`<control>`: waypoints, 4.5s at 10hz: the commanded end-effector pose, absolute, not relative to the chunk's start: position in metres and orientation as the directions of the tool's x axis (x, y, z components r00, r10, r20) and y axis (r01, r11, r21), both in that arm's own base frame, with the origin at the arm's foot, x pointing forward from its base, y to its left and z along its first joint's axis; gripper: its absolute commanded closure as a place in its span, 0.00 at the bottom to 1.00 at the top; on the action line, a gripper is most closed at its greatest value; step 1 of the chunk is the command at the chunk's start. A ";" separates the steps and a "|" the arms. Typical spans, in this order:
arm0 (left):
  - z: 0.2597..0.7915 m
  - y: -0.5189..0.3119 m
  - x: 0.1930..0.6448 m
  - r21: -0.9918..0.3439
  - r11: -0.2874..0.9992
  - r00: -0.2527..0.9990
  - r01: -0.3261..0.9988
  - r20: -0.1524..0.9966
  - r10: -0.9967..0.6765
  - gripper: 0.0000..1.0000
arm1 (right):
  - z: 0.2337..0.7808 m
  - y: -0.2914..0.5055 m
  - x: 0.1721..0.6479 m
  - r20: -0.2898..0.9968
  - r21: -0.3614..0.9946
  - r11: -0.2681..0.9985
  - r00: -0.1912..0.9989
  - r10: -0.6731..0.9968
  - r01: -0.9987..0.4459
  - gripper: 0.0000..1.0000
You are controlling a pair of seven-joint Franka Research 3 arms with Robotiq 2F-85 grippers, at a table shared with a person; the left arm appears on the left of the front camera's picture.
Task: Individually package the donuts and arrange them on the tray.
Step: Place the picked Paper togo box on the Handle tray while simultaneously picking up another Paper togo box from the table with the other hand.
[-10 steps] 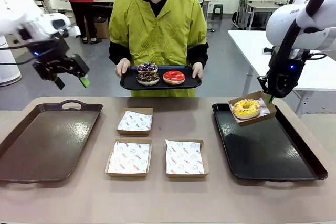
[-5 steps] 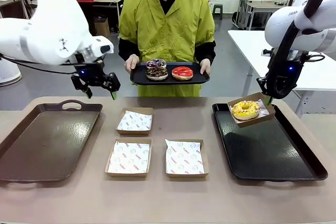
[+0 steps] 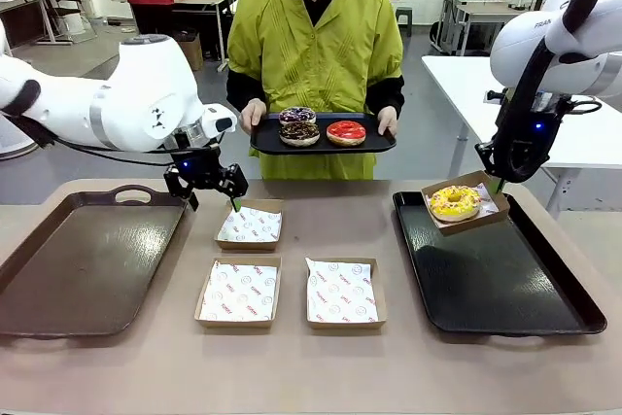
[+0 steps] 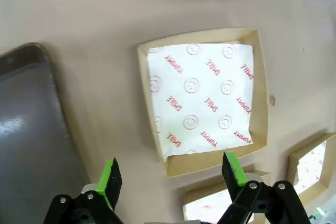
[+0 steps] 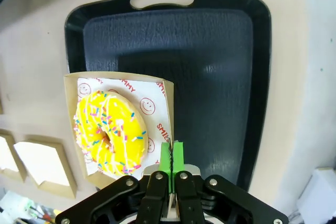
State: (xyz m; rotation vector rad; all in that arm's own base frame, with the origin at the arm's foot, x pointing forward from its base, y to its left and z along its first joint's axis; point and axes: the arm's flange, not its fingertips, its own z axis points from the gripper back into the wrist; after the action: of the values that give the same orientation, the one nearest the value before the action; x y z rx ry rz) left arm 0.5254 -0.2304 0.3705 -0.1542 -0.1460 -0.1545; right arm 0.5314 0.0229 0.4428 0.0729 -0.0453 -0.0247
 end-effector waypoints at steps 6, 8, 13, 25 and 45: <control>0.379 -0.227 0.523 -0.109 0.980 0.973 0.167 0.177 -0.146 0.00 | 0.445 0.022 0.530 0.048 0.072 0.997 0.999 -0.026 0.022 0.99; 0.379 -0.227 0.523 -0.109 0.980 0.973 0.167 0.177 -0.146 0.00 | 0.445 0.022 0.530 0.048 0.072 0.997 0.999 -0.026 0.022 0.99; 0.363 -0.228 0.545 -0.066 0.990 0.987 0.125 0.105 -0.118 0.00 | 0.430 0.032 0.548 0.031 0.074 0.994 0.996 -0.078 0.076 0.99; 0.328 -0.236 0.578 -0.054 0.994 0.995 0.099 0.037 -0.097 0.00 | 0.392 0.048 0.585 -0.037 0.035 0.993 0.994 -0.107 0.109 0.99; 0.321 -0.235 0.580 -0.063 0.993 0.994 0.096 0.051 -0.093 0.95 | 0.376 0.068 0.604 -0.025 -0.003 0.997 0.997 -0.077 0.077 0.00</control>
State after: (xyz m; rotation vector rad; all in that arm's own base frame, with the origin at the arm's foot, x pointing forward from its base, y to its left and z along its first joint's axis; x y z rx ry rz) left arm 0.5764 -0.2315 0.3213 -0.0774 -0.0393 -0.1300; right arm 0.5987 0.0689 0.3765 0.0027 0.0384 -0.0832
